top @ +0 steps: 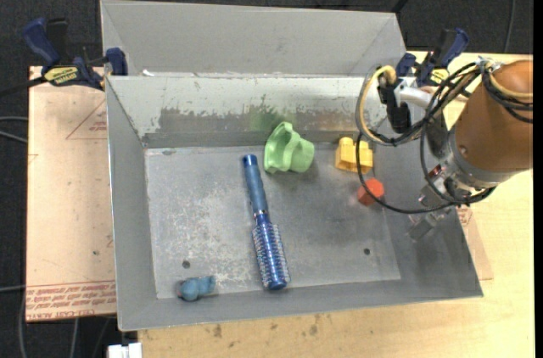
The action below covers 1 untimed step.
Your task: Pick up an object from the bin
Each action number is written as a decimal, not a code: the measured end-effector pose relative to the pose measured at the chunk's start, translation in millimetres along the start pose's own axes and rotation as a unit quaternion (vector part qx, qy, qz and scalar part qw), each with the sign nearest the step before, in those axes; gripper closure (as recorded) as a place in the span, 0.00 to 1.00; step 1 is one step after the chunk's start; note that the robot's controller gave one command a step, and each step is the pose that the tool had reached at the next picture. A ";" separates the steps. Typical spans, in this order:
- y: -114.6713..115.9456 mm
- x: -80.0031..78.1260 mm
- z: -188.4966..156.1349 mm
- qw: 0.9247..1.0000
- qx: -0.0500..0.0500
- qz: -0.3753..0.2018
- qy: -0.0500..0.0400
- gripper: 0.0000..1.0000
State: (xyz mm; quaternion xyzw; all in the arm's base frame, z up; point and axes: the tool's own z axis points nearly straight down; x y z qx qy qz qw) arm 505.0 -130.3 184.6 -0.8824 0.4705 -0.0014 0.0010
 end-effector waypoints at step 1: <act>-83.0 -11.3 -120.5 0.994 0.002 -0.113 0.000 1.00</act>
Offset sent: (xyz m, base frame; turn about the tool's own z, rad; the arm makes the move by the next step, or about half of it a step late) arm 0.0599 0.0530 0.1177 -0.2297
